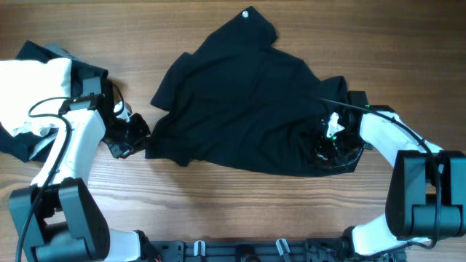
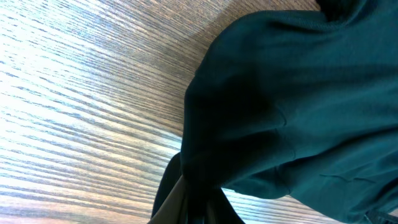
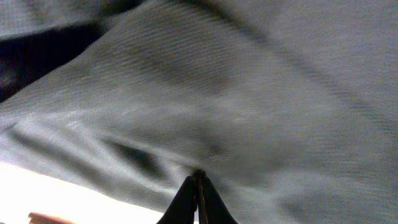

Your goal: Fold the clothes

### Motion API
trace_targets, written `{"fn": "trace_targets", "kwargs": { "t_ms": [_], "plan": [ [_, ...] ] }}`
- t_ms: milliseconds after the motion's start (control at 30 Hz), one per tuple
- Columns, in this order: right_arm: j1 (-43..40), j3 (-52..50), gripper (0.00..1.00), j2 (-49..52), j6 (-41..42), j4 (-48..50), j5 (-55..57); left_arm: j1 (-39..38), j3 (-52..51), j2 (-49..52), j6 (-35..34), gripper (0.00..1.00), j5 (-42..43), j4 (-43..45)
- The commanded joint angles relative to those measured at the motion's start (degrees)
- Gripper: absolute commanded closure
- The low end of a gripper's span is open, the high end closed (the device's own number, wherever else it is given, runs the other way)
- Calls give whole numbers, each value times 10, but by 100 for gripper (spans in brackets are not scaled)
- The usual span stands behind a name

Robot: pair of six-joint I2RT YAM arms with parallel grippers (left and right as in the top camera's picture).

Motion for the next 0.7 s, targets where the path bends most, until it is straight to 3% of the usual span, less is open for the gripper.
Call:
{"fn": "trace_targets", "kwargs": {
  "t_ms": [0, 67, 200, 267, 433, 667],
  "plan": [
    [-1, 5, 93, -16, -69, 40, -12, 2, 7, -7, 10, 91, -5, 2],
    [-1, 10, 82, -37, -106, 62, -51, 2, 7, -7, 10, 91, -5, 2],
    [-1, 16, 52, -77, -83, 98, -53, 2, 7, -7, 10, 90, -5, 1],
    [-1, 16, 48, -83, -68, 118, -48, 2, 7, -7, 10, 89, -5, 2],
    [-1, 15, 46, -80, -31, 151, -26, 2, 7, -7, 10, 87, -5, 2],
    [-1, 5, 52, -67, 17, 186, 55, 2, 7, -7, 10, 86, -5, 2]
  ]
}}
